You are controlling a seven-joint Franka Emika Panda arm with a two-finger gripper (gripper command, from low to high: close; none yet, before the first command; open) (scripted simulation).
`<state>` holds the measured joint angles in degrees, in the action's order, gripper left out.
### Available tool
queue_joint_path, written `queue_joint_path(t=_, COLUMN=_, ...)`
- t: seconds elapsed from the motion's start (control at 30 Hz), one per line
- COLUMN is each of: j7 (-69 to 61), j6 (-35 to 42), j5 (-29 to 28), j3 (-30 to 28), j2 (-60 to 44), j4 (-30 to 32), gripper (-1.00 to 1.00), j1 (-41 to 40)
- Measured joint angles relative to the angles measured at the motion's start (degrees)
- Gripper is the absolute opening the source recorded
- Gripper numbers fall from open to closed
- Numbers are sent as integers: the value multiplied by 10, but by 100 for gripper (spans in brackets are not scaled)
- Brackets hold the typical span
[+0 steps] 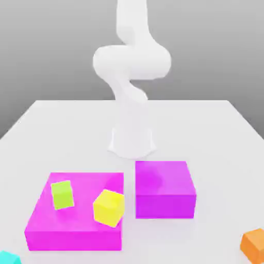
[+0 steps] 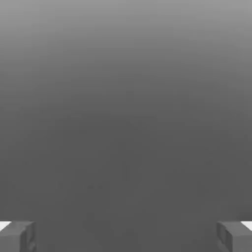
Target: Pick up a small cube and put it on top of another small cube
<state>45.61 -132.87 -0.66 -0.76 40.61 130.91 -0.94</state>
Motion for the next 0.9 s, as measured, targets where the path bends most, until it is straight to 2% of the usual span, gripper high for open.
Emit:
queue_joint_path(t=0.43, j7=-31, j6=-57, j5=-9, j3=-60, j2=-273, j4=-45, gripper=0, j1=-40)
queue_joint_path(t=0.9, j7=-117, j6=-117, j5=59, j3=-94, j2=-567, j4=-94, gripper=0, j1=-119)
